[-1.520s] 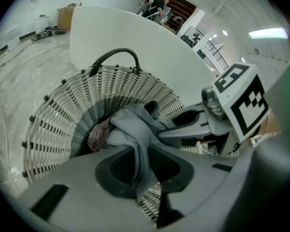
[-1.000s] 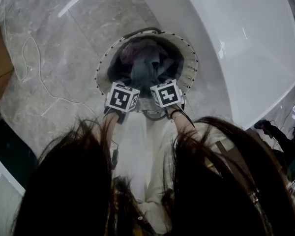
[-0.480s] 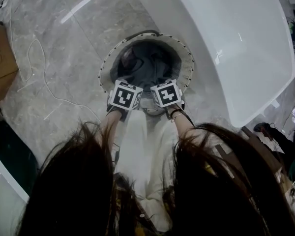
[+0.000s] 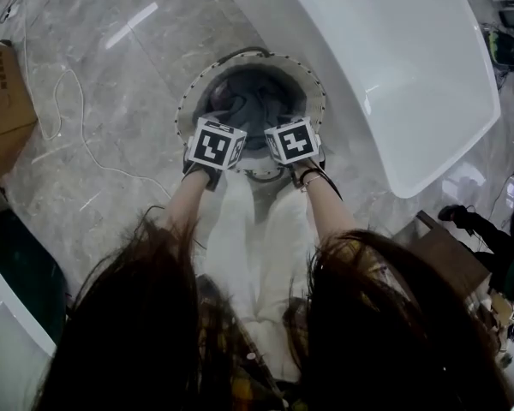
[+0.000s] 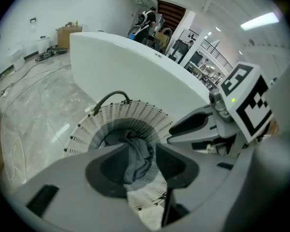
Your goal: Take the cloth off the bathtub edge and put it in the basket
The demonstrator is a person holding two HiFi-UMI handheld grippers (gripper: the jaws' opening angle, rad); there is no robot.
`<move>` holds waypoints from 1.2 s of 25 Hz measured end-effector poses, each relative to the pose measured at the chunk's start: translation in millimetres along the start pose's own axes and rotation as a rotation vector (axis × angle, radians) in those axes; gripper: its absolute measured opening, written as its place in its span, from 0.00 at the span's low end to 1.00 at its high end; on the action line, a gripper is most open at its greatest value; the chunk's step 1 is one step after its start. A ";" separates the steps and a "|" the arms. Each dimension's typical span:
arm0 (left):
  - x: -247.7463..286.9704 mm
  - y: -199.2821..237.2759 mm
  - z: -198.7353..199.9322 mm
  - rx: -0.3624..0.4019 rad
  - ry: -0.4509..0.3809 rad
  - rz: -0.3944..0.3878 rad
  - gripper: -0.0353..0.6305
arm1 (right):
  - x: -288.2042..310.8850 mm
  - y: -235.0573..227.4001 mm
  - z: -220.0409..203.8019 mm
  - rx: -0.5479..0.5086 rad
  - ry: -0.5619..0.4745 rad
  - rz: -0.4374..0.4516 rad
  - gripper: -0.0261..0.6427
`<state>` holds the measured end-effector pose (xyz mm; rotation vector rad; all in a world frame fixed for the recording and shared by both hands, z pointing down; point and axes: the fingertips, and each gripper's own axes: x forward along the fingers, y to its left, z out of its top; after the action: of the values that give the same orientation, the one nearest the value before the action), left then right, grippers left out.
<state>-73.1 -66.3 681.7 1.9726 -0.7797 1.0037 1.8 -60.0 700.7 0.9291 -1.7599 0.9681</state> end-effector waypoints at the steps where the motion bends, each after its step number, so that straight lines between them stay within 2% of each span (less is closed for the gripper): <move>1: -6.2 -1.8 4.1 0.009 -0.008 0.002 0.29 | -7.4 1.4 4.2 -0.005 -0.009 -0.003 0.23; 9: -63.1 -18.0 39.5 0.082 -0.103 0.013 0.29 | -77.2 10.3 54.1 -0.040 -0.129 -0.022 0.23; 21: -166.8 -40.8 102.6 0.038 -0.315 -0.039 0.29 | -180.6 49.6 106.3 0.026 -0.318 0.032 0.23; 30: -247.8 -66.9 137.1 0.042 -0.494 -0.073 0.29 | -253.8 89.2 143.1 -0.027 -0.466 0.064 0.19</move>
<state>-93.9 -105.4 394.1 2.3018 -0.9438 0.4914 -45.7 -104.3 403.1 1.1532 -2.1949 0.8066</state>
